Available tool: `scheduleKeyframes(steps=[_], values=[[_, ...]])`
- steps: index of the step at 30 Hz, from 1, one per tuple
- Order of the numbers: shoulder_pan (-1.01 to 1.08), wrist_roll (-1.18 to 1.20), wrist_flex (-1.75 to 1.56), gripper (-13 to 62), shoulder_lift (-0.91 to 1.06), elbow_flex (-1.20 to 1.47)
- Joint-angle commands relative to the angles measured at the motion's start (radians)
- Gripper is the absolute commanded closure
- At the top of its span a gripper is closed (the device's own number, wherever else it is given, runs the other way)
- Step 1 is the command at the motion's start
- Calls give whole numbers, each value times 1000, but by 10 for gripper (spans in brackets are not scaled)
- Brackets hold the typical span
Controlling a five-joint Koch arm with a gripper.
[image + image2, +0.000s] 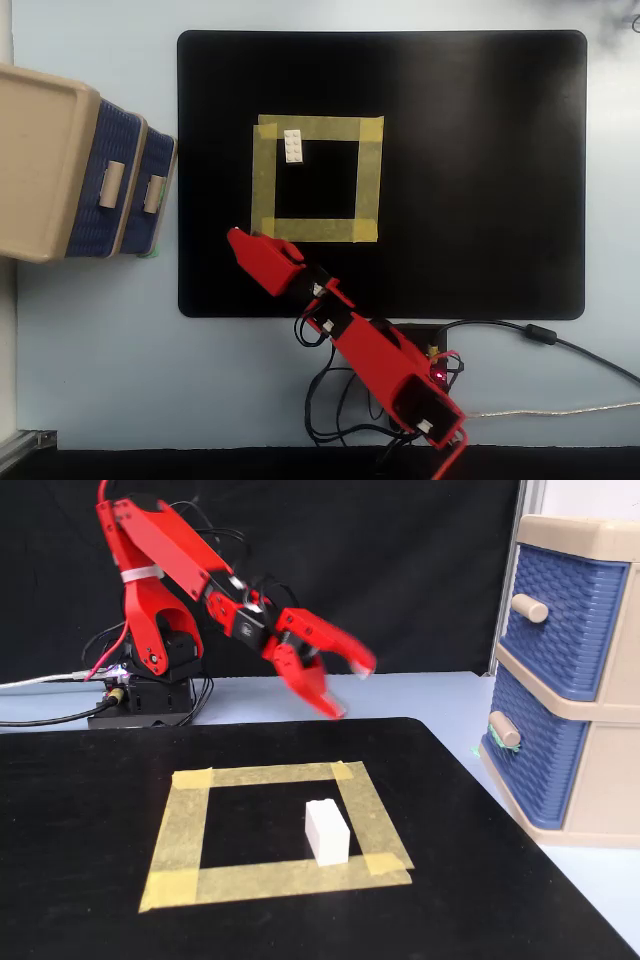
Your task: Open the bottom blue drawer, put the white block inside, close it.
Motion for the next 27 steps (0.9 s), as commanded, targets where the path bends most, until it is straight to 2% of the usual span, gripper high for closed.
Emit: scheduleKeyframes(steps=[1, 6, 12, 27], values=[[-18, -11, -396, 159, -170, -34], [-43, -11, -523, 158, -485, -229], [-66, -8, -528, 158, -738, -517], [-118, -15, -518, 159, -951, -879]])
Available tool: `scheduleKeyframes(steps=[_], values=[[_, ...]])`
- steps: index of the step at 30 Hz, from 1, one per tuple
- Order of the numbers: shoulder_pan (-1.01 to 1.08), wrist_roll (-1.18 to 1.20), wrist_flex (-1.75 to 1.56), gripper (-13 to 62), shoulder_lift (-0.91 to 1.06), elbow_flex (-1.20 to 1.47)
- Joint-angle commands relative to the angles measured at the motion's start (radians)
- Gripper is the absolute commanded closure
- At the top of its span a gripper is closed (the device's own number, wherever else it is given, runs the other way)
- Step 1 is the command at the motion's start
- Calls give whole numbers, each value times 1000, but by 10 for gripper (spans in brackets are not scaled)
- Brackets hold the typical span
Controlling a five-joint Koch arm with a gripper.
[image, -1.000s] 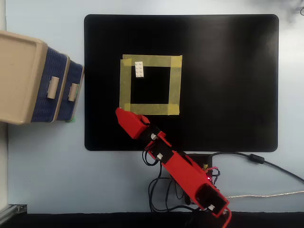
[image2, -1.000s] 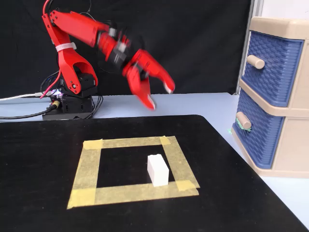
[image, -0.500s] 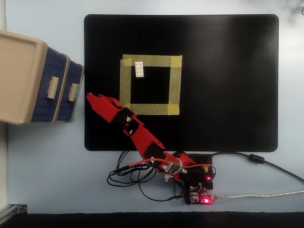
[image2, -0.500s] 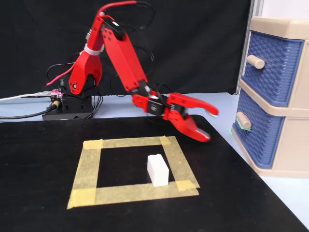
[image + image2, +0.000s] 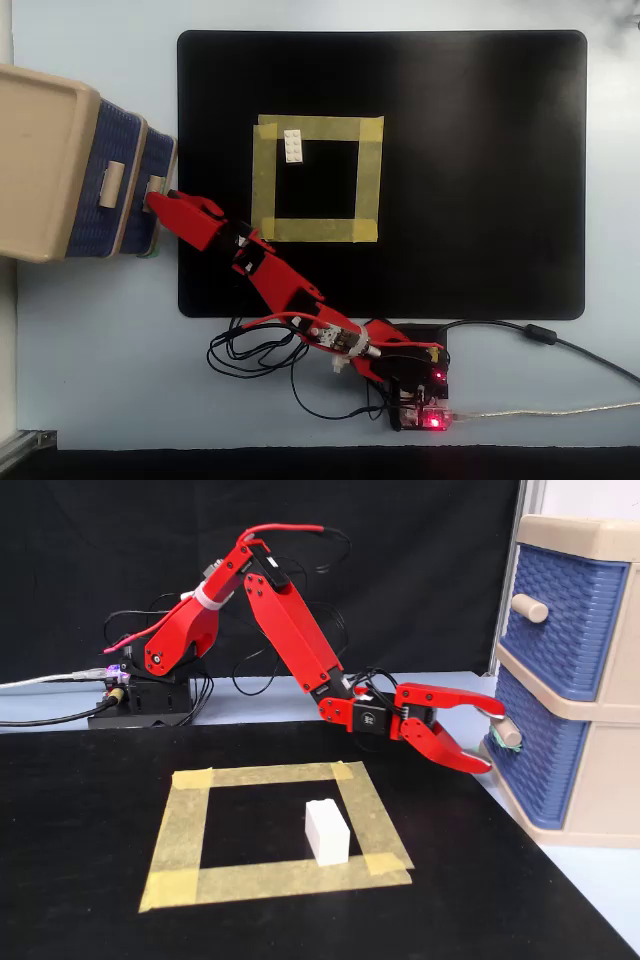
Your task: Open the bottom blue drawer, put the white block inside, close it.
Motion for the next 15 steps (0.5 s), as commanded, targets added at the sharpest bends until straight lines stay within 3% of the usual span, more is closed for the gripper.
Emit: scheduleKeyframes(steps=[1, 7, 11, 13, 15], values=[[-15, -15, -81, 159, -6, -69], [-20, -2, -37, 193, -43, -126], [-21, 11, 84, 391, -32, -86], [-17, 8, 137, 556, -6, -28], [-8, 3, 137, 574, 37, 80]])
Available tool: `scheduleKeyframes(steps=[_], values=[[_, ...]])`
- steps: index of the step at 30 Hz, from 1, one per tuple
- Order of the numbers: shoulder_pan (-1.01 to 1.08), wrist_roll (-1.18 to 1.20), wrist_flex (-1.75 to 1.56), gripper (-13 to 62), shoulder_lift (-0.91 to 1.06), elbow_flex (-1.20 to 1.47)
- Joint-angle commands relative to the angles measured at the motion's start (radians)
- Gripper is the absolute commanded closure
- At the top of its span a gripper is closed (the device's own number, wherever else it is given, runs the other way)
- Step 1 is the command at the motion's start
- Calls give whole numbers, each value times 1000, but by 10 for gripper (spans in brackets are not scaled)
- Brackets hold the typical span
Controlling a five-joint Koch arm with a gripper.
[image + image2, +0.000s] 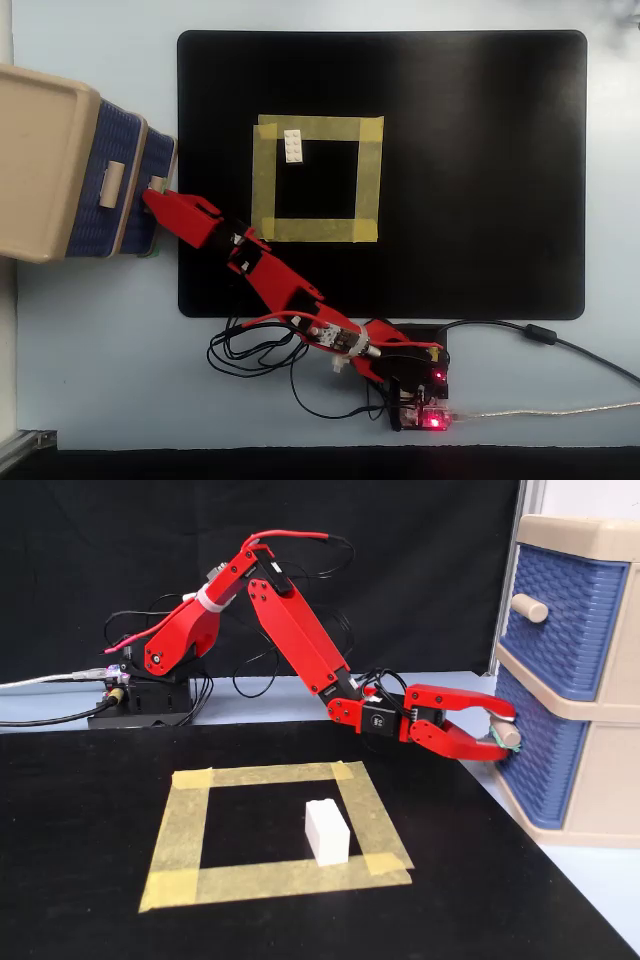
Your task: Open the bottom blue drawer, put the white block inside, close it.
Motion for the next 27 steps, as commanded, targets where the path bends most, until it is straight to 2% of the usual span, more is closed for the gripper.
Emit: scheduleKeyframes(steps=[1, 5, 8, 9, 12, 16, 18, 20, 22, 24, 27], values=[[-8, 0, 29, 574, 80, 117], [64, 0, -28, 574, 314, 506], [97, 2, -35, 565, 377, 635], [100, 5, -32, 493, 368, 627], [98, 8, -28, 168, 379, 621], [115, 20, 67, 156, 528, 632], [147, 48, 296, 156, 681, 626], [175, 84, 696, 157, 890, 580], [201, 158, 1109, 157, 1031, 426], [268, 305, 1595, 157, 1049, 156], [362, 652, 2060, 157, 908, -244]])
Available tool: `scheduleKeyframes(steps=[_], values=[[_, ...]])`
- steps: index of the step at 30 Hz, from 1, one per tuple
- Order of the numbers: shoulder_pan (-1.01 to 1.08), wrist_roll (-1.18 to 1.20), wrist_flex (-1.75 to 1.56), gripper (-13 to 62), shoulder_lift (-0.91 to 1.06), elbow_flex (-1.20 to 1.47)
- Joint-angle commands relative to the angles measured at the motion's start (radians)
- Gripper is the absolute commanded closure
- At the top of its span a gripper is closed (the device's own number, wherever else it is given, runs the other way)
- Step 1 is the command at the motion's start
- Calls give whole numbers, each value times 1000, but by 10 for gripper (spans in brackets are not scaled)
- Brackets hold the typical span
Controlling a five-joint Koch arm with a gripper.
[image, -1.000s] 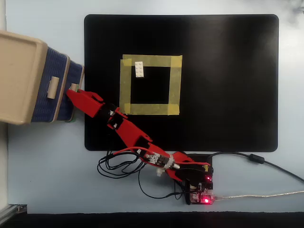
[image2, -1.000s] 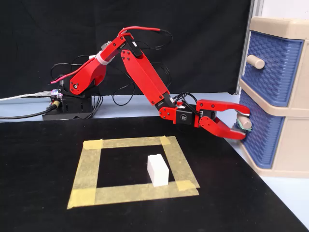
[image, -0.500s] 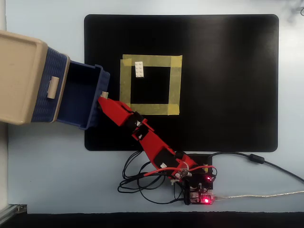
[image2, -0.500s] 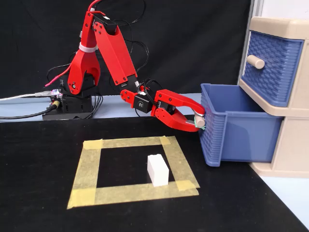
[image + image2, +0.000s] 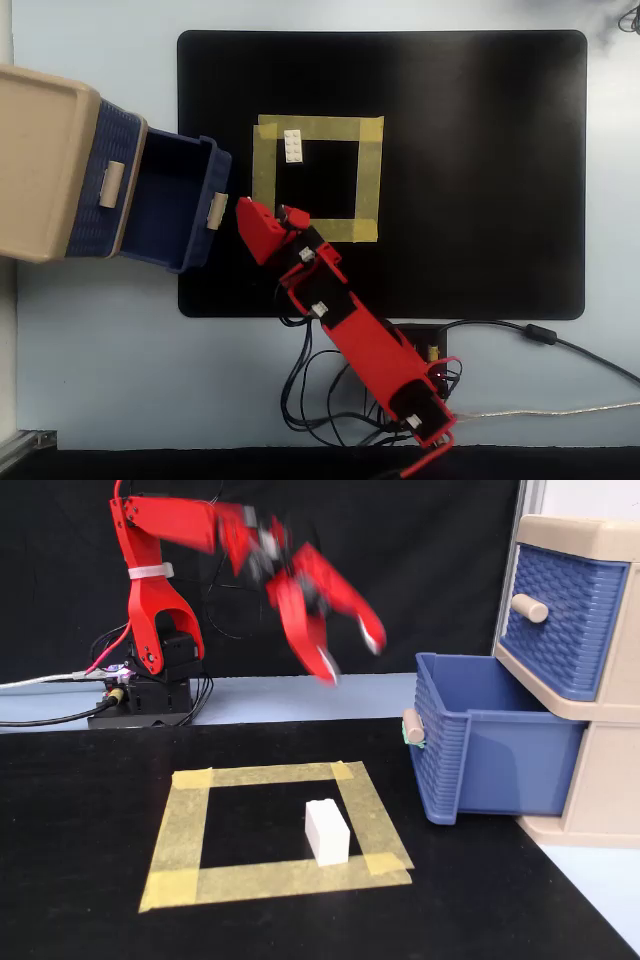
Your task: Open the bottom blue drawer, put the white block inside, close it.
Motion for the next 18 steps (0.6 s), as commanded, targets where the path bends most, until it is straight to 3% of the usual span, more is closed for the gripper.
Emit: scheduleKeyframes(steps=[1, 5, 10, 18], values=[[58, 348, 337, 157, -106, -198], [189, 683, 436, 158, -325, -472], [213, 673, 393, 157, -586, -690], [213, 612, 383, 156, -792, -847]])
